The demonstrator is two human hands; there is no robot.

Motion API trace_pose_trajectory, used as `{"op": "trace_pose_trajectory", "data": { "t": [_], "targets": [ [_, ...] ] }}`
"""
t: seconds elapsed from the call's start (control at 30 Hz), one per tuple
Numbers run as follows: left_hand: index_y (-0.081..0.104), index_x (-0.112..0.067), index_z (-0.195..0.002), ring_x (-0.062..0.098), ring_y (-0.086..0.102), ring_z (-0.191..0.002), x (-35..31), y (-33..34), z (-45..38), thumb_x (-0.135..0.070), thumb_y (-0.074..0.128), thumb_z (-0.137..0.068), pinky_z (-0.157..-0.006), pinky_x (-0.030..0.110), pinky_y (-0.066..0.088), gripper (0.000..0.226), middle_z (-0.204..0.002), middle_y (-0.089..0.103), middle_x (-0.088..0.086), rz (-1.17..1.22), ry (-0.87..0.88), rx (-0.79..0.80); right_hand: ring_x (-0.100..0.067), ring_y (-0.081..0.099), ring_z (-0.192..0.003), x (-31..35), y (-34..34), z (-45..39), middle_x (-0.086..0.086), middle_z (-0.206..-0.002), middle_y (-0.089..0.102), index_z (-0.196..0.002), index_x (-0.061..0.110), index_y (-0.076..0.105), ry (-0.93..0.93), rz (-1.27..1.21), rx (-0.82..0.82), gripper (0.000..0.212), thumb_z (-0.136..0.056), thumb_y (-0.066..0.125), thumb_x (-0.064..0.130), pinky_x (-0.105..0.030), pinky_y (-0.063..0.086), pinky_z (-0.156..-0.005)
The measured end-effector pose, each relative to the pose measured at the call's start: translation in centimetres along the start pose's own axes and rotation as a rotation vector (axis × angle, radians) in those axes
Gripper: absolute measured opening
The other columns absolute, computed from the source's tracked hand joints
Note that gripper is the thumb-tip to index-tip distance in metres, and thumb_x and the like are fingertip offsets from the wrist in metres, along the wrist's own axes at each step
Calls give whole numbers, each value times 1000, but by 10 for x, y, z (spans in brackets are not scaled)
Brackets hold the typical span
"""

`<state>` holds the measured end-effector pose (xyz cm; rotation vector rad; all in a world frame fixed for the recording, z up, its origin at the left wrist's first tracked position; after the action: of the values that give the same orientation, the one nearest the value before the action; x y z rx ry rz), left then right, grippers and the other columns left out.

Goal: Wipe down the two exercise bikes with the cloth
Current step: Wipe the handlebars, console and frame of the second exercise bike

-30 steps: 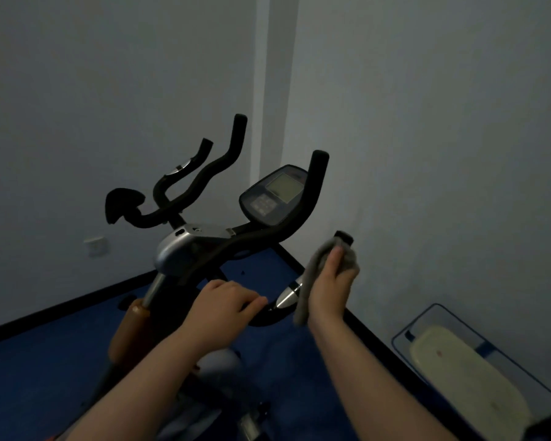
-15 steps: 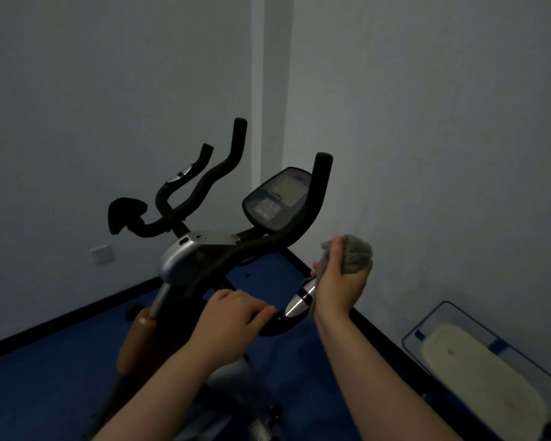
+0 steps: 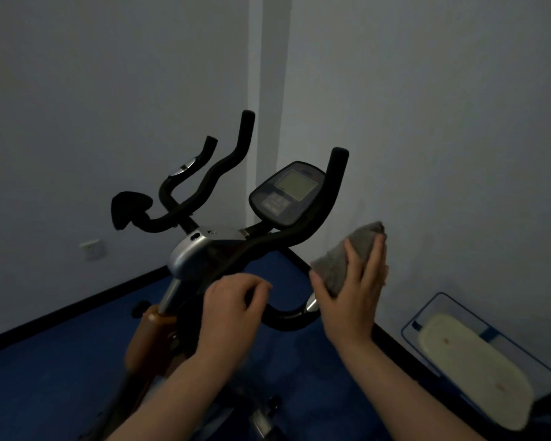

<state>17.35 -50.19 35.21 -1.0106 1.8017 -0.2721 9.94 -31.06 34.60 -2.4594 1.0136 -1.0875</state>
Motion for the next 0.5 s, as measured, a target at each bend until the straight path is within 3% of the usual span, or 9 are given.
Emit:
{"op": "trace_pose_trajectory", "data": {
  "t": [0.03,0.1,0.17,0.27,0.37,0.43,0.5],
  "targets": [
    [70,-25,-85,4,59,-90,10,-11,4,-20,63,-90,-87,41,46,10,-90,66,-18,-7,-14,-70,-27,3,-149,-1,-3,6,-11,-162,7,-145,15,40,-71,114,49,72,-88,51,57,-43,2,-120],
    [68,-27,-92,10,58,-100,35,-28,14,-20,66,-88,-93,42,43,9,-102,65,-15,-106,-27,-145,-27,8,-149,8,-6,19,-9,-158,24,-139,14,49,-202,198,179,67,-88,47,56,-47,0,-120],
    [65,-27,-102,12,54,-105,58,-35,21,-29,66,-87,-95,39,40,15,-109,62,-11,-149,-77,-156,-27,23,-144,31,7,36,-4,-146,44,-127,14,59,-288,222,369,61,-87,45,58,-54,14,-118],
    [57,-30,-105,3,48,-101,73,-34,27,-42,55,-89,-91,27,37,20,-106,56,-11,-12,-125,-143,-23,53,-119,61,27,54,-1,-117,63,-117,15,65,-390,329,512,63,-96,26,61,-45,26,-109],
    [54,-34,-99,-5,46,-95,81,-33,31,-50,48,-88,-86,15,33,20,-100,53,-15,104,-173,-195,-18,60,-98,64,25,41,3,-105,66,-122,17,63,-514,381,646,62,-96,22,57,-30,27,-105],
    [54,-35,-96,-4,50,-96,88,-31,34,-47,54,-87,-85,23,41,15,-98,52,-19,189,-226,-224,-18,55,-101,58,28,38,4,-109,63,-129,21,54,-541,514,813,71,-91,13,64,-30,29,-105],
    [55,-35,-93,-2,52,-95,92,-27,35,-44,57,-87,-84,32,46,11,-96,53,-19,243,-243,-231,-19,55,-96,62,41,40,3,-106,61,-124,22,50,-555,688,897,75,-87,4,68,-33,33,-92]
  ]
}}
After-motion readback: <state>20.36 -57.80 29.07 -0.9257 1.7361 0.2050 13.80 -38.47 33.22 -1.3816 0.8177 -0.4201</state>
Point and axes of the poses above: each hand's wrist, its own z-axis away from the middle knuckle, its own y-axis out of the palm, x = y × z, the point moved 6 cm from there along -z, towards the middle knuckle
